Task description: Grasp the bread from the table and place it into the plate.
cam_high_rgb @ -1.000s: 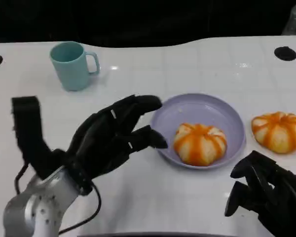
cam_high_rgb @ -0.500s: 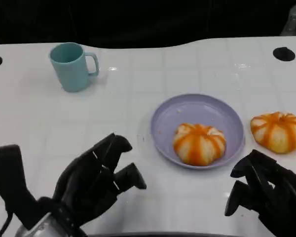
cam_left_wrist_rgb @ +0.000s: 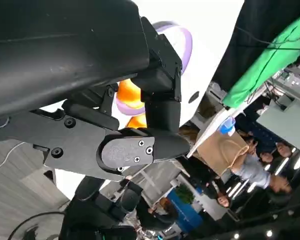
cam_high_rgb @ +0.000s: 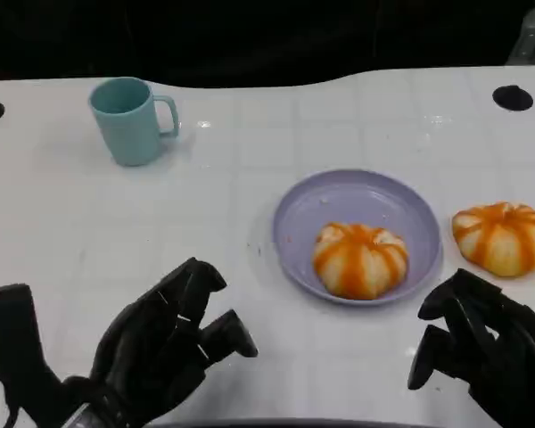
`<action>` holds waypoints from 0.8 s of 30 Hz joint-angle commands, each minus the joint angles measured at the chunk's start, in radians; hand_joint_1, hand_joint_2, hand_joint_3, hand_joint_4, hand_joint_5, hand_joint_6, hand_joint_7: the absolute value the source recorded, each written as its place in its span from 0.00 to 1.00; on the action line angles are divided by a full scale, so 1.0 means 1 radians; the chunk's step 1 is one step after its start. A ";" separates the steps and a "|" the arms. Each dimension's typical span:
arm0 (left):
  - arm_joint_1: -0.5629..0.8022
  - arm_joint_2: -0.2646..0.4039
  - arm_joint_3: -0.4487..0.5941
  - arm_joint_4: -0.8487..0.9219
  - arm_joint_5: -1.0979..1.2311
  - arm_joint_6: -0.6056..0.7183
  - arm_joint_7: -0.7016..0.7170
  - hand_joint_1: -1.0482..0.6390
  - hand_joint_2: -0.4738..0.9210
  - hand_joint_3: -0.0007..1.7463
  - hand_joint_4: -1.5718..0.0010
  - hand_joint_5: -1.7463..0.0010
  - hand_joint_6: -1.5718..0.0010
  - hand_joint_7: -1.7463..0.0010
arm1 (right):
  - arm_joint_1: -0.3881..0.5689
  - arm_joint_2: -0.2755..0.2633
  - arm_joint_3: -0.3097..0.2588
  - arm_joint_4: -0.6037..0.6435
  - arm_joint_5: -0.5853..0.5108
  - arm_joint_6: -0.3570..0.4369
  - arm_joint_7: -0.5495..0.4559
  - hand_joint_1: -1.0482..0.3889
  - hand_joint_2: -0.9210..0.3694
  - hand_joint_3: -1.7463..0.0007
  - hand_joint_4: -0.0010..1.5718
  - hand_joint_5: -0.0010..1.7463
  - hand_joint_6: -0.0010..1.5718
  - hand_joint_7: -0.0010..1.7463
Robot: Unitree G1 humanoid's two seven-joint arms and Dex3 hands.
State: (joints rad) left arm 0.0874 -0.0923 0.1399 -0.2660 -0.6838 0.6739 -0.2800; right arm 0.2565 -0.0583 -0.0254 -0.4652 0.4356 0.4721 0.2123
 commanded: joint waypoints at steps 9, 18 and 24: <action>0.010 0.018 -0.003 0.007 0.008 -0.056 0.011 0.30 1.00 0.25 0.51 0.00 0.66 0.03 | 0.001 -0.008 -0.020 0.000 0.010 0.008 -0.007 0.42 0.00 0.78 0.41 1.00 0.32 0.92; 0.005 0.029 0.006 0.013 0.002 -0.053 0.008 0.29 1.00 0.24 0.51 0.00 0.66 0.03 | -0.003 -0.007 -0.016 0.007 0.010 0.002 -0.002 0.41 0.00 0.78 0.41 1.00 0.32 0.92; 0.003 0.029 0.003 0.022 -0.001 -0.057 -0.001 0.30 1.00 0.24 0.51 0.00 0.67 0.02 | -0.005 -0.014 -0.014 0.005 0.003 0.007 -0.004 0.41 0.00 0.79 0.40 1.00 0.32 0.92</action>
